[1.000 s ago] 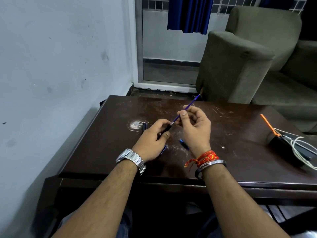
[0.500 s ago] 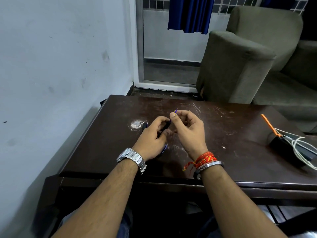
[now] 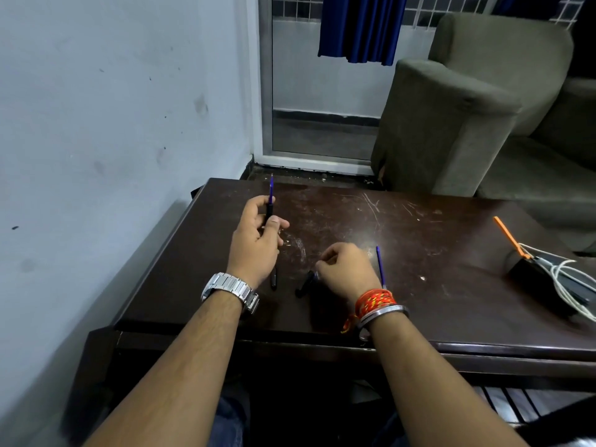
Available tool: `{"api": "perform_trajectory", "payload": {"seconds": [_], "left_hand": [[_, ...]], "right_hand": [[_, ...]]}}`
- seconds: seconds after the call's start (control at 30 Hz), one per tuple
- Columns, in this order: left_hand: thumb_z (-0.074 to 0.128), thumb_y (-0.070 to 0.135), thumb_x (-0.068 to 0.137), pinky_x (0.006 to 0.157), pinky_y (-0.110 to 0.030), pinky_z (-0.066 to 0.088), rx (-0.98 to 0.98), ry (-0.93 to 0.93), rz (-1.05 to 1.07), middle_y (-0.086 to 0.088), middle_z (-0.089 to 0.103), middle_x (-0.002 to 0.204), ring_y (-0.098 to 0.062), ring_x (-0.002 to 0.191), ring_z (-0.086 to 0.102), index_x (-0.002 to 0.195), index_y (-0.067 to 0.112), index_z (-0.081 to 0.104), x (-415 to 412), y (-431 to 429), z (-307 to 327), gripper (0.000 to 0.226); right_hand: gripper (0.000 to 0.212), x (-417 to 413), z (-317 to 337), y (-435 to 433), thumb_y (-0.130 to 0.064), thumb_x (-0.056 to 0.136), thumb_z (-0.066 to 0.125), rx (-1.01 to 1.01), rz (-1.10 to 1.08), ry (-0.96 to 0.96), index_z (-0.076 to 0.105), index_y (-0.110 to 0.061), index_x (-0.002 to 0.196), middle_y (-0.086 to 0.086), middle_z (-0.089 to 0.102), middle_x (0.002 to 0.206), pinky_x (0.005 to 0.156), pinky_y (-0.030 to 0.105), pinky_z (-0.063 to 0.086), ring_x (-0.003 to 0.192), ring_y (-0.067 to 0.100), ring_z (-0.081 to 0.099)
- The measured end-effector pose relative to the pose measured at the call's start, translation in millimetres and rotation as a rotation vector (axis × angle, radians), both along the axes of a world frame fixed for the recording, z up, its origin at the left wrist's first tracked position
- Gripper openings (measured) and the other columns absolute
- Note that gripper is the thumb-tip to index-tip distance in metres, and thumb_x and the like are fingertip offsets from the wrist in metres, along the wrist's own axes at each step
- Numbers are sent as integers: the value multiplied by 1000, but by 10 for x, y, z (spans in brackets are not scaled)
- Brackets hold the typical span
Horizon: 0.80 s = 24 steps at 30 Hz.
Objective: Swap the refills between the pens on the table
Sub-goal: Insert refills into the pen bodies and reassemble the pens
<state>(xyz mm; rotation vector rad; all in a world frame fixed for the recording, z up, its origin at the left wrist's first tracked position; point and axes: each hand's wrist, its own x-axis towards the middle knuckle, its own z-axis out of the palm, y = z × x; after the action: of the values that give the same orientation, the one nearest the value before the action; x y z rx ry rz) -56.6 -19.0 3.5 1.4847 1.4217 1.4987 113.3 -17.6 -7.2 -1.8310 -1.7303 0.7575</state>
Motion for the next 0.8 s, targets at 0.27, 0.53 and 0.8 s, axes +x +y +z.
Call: {"api": "perform_trajectory", "payload": {"seconds": [0.27, 0.53, 0.8], "left_hand": [[48, 16, 98, 61, -37, 51, 19, -107, 181, 7, 73, 83, -9, 56, 56, 114, 32, 49, -126, 56, -2, 23], [47, 15, 98, 59, -31, 50, 30, -79, 169, 7, 71, 81, -6, 54, 57, 115, 28, 48, -100, 55, -23, 21], [48, 16, 98, 60, -26, 46, 9, -95, 145, 6, 72, 84, -6, 59, 58, 116, 28, 49, -97, 21, 1, 21]], "right_hand": [[28, -322, -96, -134, -37, 88, 65, 133, 285, -226, 71, -24, 112, 5, 65, 109, 92, 39, 52, 104, 25, 59], [31, -442, -120, -183, -36, 92, 57, 185, 302, -321, 66, -19, 117, 6, 59, 116, 93, 43, 49, 112, 29, 49], [19, 117, 55, 74, -9, 87, 59, 48, -29, -239, 75, -11, 99, 13, 73, 103, 93, 37, 55, 101, 29, 68]]}}
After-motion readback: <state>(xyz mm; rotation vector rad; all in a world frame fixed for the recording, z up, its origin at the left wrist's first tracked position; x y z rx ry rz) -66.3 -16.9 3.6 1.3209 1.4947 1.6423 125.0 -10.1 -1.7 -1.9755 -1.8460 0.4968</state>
